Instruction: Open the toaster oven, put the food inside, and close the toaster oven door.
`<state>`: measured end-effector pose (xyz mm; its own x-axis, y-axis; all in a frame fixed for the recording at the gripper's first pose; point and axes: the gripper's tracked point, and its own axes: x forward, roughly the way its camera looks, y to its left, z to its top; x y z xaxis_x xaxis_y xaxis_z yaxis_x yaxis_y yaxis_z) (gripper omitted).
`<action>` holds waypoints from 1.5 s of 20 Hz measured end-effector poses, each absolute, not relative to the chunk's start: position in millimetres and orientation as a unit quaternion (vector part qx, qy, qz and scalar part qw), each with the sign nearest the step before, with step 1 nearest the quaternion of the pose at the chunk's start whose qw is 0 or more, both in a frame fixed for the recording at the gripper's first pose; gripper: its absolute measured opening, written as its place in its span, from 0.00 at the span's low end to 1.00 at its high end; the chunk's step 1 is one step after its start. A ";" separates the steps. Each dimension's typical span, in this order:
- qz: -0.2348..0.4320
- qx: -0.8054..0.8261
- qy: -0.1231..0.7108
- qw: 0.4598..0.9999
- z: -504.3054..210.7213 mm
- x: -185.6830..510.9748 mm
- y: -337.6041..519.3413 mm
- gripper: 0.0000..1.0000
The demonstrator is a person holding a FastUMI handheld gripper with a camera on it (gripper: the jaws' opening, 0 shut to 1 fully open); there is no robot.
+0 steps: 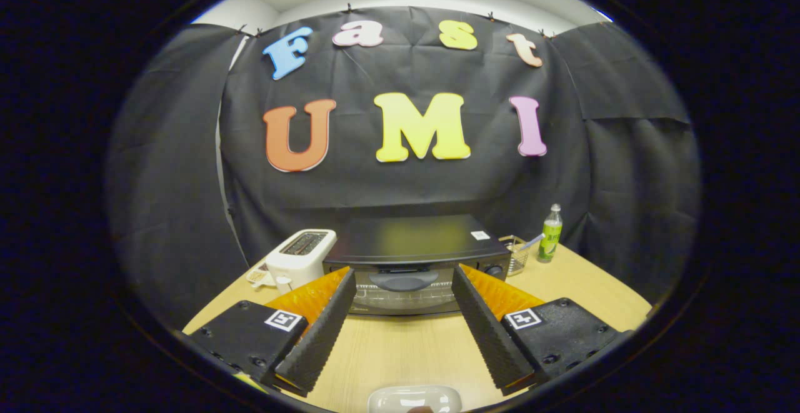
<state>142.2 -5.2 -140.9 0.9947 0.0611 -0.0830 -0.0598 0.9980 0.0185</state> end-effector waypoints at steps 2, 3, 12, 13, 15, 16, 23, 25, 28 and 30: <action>0.036 -0.005 0.007 0.999 -105.3 108.4 -3.8 1.00; 0.041 -0.014 -0.007 0.999 -90.1 90.3 -2.1 1.00; 0.056 -0.034 -0.088 0.994 -8.4 -57.6 -26.7 1.00; 0.058 -0.030 -0.092 0.994 -4.1 -70.3 -27.1 1.00; 0.060 -0.013 -0.113 0.992 5.4 -94.0 -31.4 1.00; 0.058 -0.011 -0.124 0.990 7.7 -105.5 -35.5 1.00; 0.069 -0.014 -0.197 0.978 30.2 -157.5 -47.0 1.00; 0.072 -0.015 -0.195 0.978 25.2 -159.4 -48.3 1.00; 0.077 -0.009 -0.193 0.978 22.8 -159.6 -46.5 1.00; 0.081 -0.016 -0.191 0.978 20.0 -158.8 -42.3 1.00</action>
